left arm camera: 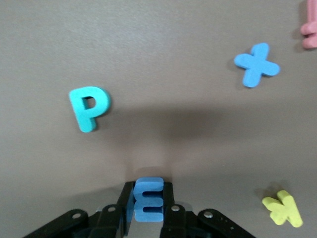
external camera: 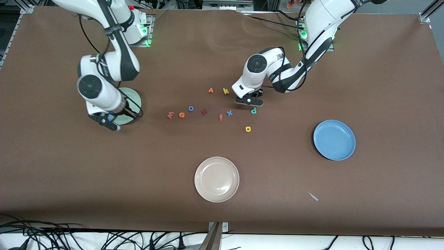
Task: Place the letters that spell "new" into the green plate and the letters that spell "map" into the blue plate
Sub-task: 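Release the n onto the green plate while the left gripper grasps the E, then drop the E on the blue plate while the right gripper grasps the M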
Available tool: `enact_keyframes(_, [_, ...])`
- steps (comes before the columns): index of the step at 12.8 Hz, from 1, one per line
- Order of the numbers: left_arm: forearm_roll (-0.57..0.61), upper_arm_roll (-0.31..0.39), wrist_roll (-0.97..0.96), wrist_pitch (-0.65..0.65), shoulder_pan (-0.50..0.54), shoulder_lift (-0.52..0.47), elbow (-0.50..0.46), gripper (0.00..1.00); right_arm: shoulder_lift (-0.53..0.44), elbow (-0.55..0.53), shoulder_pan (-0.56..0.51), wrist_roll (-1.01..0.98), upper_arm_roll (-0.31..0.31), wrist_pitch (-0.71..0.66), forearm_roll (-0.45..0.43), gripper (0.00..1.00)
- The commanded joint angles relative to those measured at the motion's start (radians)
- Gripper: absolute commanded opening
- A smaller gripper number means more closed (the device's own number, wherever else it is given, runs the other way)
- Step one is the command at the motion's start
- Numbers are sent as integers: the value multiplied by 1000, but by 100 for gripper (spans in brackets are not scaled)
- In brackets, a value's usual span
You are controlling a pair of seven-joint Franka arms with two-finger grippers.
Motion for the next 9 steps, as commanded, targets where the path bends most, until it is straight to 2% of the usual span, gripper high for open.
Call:
enact_keyframes(1, [25,-13,96,-181,84,-15,75,0,-43,-249,8,-70,-14,274,10,8])
enact_keyframes(2, [2,-45,155,-258,130,-15,112,0,-32,-266,8,-70,-14,316,10,9])
enact_keyframes(3, [-22,-74,227,-336,193,-17,152,0,-27,-267,8,-70,-15,316,10,42])
enact_keyframes(4, [-35,-106,296,-430,246,-17,198,0,-29,-263,8,-67,-21,313,10,88])
enact_keyframes(5, [-36,-116,367,-513,294,-17,235,0,-38,-257,8,-68,-23,310,10,99])
enact_keyframes(7, [-35,-116,539,-587,389,-15,270,0,-67,-225,9,-62,-15,268,10,99])
enact_keyframes(9, [-21,-113,703,-592,493,-17,272,0,-56,-132,22,3,-11,156,14,99])
